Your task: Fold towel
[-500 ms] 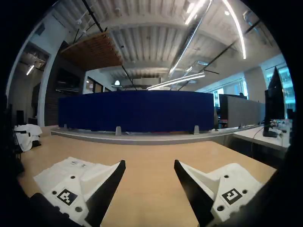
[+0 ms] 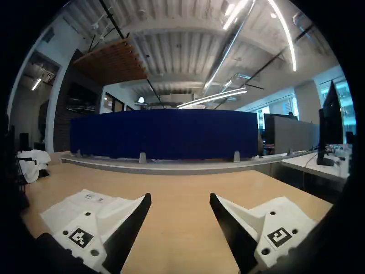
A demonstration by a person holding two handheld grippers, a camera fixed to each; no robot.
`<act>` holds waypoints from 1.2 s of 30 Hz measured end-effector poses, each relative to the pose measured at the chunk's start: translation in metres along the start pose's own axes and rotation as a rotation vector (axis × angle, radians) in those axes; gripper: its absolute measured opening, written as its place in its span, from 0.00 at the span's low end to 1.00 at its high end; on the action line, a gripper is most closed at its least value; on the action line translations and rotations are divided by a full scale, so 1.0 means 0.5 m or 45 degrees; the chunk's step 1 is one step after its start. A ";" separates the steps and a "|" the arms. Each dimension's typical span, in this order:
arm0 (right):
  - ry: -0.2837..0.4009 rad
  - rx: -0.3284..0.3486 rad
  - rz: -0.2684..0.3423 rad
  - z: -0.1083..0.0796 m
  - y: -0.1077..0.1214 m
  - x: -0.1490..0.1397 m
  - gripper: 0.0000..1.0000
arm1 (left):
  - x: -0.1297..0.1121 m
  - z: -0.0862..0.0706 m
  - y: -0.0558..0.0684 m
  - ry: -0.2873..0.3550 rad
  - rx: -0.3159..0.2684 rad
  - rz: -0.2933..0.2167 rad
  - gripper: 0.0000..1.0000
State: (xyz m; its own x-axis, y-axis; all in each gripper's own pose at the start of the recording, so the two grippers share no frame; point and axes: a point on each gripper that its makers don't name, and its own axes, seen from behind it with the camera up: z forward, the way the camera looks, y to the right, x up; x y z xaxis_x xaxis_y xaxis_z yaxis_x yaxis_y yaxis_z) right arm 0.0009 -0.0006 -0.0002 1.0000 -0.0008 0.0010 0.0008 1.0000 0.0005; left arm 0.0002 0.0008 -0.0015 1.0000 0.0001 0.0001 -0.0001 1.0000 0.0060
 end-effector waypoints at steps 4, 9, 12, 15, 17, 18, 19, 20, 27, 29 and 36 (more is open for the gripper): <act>0.000 -0.001 0.000 0.001 -0.001 0.000 1.00 | 0.000 0.000 0.000 0.000 0.012 0.000 0.95; -0.014 -0.015 -0.017 0.001 0.001 0.002 1.00 | 0.003 0.000 0.000 0.000 0.005 -0.007 0.95; -0.024 -0.019 -0.043 -0.004 0.001 0.024 1.00 | 0.034 0.002 -0.008 0.016 0.016 -0.019 0.95; -0.010 -0.025 -0.059 -0.009 0.001 0.067 1.00 | 0.079 0.000 -0.010 0.040 0.018 -0.036 0.95; -0.006 -0.027 -0.058 -0.012 0.002 0.098 1.00 | 0.108 -0.002 -0.005 0.041 0.004 -0.034 0.95; -0.004 -0.029 -0.058 -0.013 0.002 0.113 1.00 | 0.122 -0.003 -0.003 0.041 -0.002 -0.031 0.95; -0.005 -0.031 -0.056 -0.014 0.003 0.127 1.00 | 0.138 -0.004 -0.003 0.039 -0.007 -0.025 0.95; -0.005 -0.034 -0.054 -0.016 0.003 0.143 1.00 | 0.155 -0.005 -0.002 0.037 -0.013 -0.018 0.95; -0.010 -0.043 -0.051 -0.031 -0.002 0.247 1.00 | 0.253 -0.019 -0.004 0.021 -0.026 0.014 0.95; -0.015 -0.046 -0.049 -0.035 -0.004 0.274 1.00 | 0.277 -0.024 -0.006 0.011 -0.027 0.016 0.96; -0.022 -0.041 -0.057 -0.045 -0.015 0.352 1.00 | 0.338 -0.037 -0.007 -0.024 -0.039 0.025 0.95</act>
State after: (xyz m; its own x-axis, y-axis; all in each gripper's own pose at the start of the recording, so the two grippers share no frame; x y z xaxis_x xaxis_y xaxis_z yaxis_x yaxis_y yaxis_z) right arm 0.1769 -0.0080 -0.0225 0.9988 -0.0457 0.0188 0.0463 0.9984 -0.0315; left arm 0.1691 -0.0027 -0.0198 0.9996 0.0198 0.0187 -0.0193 0.9995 -0.0248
